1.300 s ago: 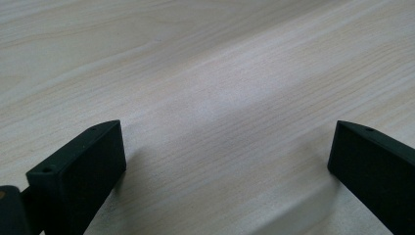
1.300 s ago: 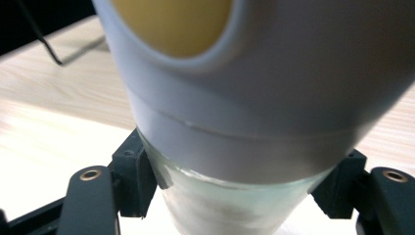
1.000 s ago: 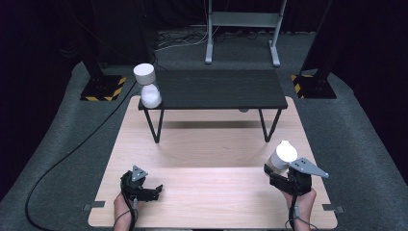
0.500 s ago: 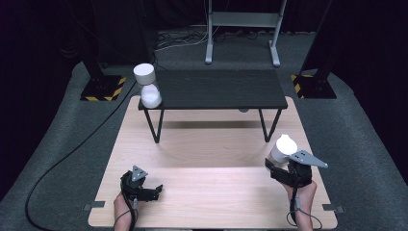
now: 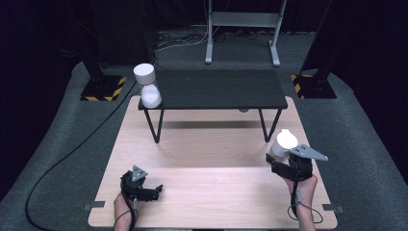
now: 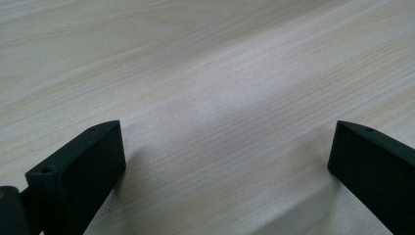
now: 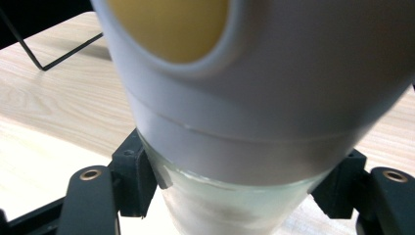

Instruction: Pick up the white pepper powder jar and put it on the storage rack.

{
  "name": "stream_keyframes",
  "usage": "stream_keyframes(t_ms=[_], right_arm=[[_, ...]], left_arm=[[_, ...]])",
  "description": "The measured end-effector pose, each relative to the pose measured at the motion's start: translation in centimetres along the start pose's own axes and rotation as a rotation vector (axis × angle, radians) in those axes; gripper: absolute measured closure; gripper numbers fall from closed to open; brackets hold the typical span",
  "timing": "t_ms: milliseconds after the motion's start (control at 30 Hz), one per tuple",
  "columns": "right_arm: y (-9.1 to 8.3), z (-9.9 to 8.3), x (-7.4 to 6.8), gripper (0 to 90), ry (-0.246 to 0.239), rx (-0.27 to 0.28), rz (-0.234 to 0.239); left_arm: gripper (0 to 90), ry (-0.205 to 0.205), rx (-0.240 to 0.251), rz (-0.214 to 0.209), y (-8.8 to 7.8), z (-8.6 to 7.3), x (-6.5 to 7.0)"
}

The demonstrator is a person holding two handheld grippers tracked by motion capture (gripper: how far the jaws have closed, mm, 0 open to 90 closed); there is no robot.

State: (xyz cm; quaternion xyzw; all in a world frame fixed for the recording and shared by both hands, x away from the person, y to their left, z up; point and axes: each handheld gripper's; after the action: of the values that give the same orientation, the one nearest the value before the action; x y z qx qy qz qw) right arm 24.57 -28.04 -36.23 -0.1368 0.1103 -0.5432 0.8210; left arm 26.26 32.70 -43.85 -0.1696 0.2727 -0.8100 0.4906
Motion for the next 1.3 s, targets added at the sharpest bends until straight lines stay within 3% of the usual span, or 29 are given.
stream_keyframes(t_ms=[1300], right_arm=[[2.3, 4.1, 0.7, 30.4, -0.061, -0.028, -0.008]], left_arm=[[0.9, 0.001, 0.002, 0.003, 0.0, 0.0, 0.1]])
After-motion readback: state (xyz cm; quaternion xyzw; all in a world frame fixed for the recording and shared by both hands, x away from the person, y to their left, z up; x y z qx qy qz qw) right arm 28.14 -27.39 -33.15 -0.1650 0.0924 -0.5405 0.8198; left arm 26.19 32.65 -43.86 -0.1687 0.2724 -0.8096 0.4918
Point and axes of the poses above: each handheld gripper's, and its own axes: y roughly forward along the jaws, z roughly out of its top, x roughly to its right, and after that the axes turned 6 degrees about x, right-handed
